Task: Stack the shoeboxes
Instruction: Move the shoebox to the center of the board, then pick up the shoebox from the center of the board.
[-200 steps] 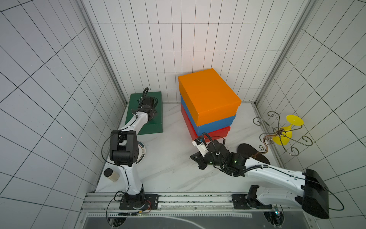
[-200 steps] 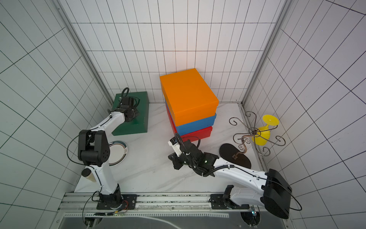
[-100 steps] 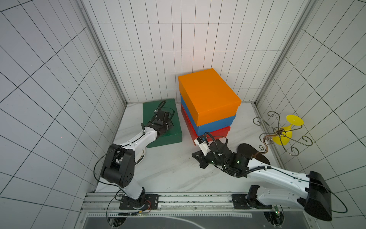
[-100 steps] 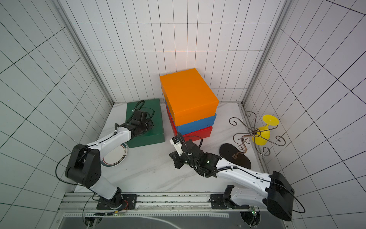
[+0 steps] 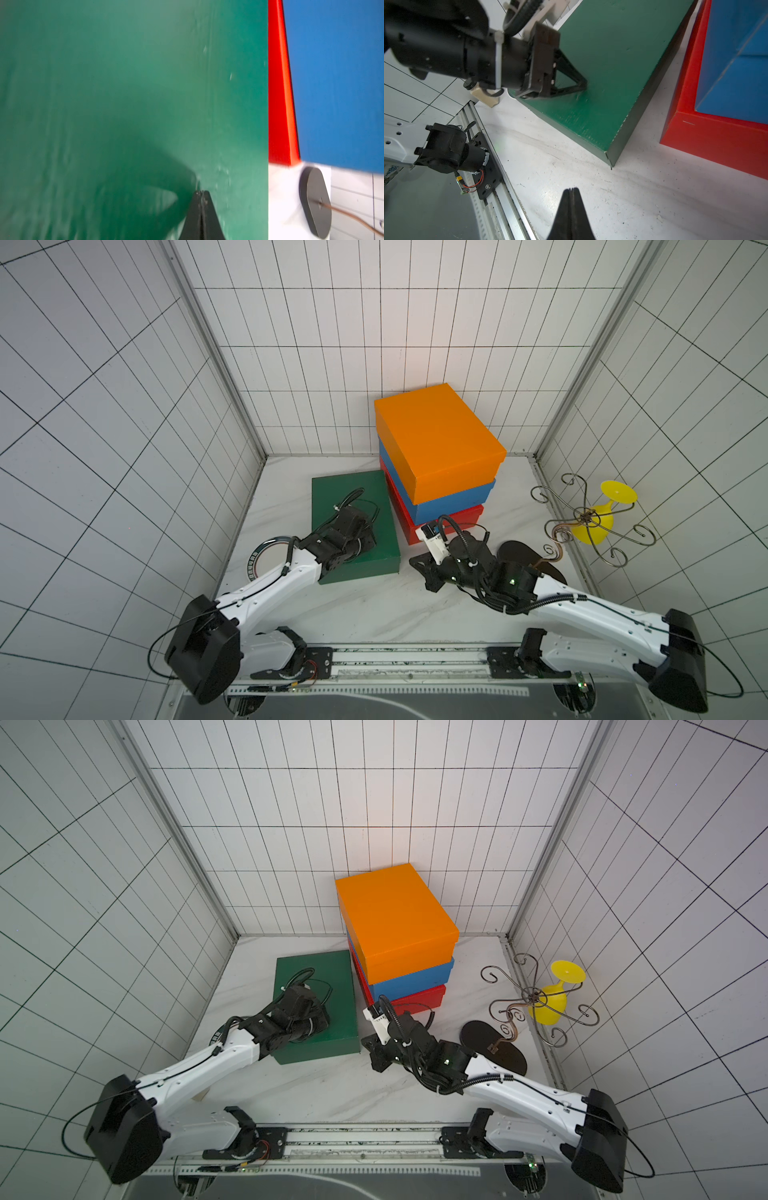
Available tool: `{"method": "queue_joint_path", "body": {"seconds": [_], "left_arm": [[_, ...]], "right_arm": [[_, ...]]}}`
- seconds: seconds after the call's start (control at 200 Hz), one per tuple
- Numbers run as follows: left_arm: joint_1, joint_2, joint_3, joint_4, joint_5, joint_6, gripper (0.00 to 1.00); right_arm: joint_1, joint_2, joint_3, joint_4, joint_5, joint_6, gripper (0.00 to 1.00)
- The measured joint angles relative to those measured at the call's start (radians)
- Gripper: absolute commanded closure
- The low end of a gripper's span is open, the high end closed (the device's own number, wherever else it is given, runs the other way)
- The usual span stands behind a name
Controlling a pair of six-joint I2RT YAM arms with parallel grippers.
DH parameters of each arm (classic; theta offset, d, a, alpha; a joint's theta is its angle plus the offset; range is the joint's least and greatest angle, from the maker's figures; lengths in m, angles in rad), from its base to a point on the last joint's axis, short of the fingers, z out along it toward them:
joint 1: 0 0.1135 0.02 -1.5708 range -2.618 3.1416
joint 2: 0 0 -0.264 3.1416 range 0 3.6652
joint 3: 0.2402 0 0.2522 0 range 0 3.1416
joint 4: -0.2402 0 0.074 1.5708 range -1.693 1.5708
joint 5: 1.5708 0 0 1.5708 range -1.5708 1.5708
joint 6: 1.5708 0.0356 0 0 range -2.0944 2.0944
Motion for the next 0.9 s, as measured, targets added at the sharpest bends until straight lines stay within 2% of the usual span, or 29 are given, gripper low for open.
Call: {"method": "queue_joint_path", "body": {"seconds": [0.095, 0.135, 0.17, 0.22, 0.3, 0.405, 0.51, 0.615, 0.69, 0.78, 0.82, 0.85, 0.9], "left_arm": [[-0.016, -0.086, -0.018, -0.097, 0.005, -0.019, 1.00], [-0.017, -0.124, -0.019, -0.142, 0.006, -0.023, 0.92], [-0.017, -0.156, -0.018, -0.168, 0.009, -0.024, 0.81], [-0.017, -0.196, -0.013, -0.198, 0.009, -0.021, 0.62], [-0.018, -0.249, 0.021, -0.237, -0.009, -0.011, 0.39], [0.012, -0.293, 0.107, -0.273, -0.059, 0.039, 0.26], [0.146, -0.317, 0.169, -0.272, -0.058, 0.110, 0.18], [0.359, -0.327, 0.171, -0.267, 0.014, 0.183, 0.13], [0.506, -0.325, 0.149, -0.260, 0.087, 0.229, 0.11], [0.636, -0.318, 0.101, -0.245, 0.184, 0.265, 0.08], [0.671, -0.311, 0.077, -0.236, 0.225, 0.275, 0.08], [0.691, -0.302, 0.057, -0.227, 0.255, 0.281, 0.03], [0.706, -0.287, 0.029, -0.213, 0.293, 0.286, 0.03]], "right_arm": [[0.000, -0.003, 0.001, -0.007, 0.002, 0.007, 1.00], [0.000, -0.003, 0.001, -0.010, 0.002, 0.010, 1.00], [0.000, -0.002, 0.001, -0.013, 0.002, 0.011, 0.99], [0.000, -0.001, 0.001, -0.014, 0.003, 0.015, 0.92], [0.000, 0.008, 0.003, -0.015, 0.004, 0.023, 0.77], [0.000, 0.030, 0.005, -0.014, 0.008, 0.031, 0.51], [0.000, 0.055, 0.005, -0.005, 0.021, 0.039, 0.33], [0.000, 0.084, 0.005, 0.016, 0.043, 0.044, 0.23], [-0.002, 0.105, 0.005, 0.042, 0.054, 0.046, 0.20], [-0.012, 0.139, 0.005, 0.088, 0.050, 0.048, 0.19], [-0.020, 0.155, 0.005, 0.110, 0.040, 0.050, 0.19], [-0.029, 0.169, 0.005, 0.127, 0.031, 0.053, 0.19], [-0.050, 0.195, 0.005, 0.159, 0.014, 0.057, 0.18]]}}
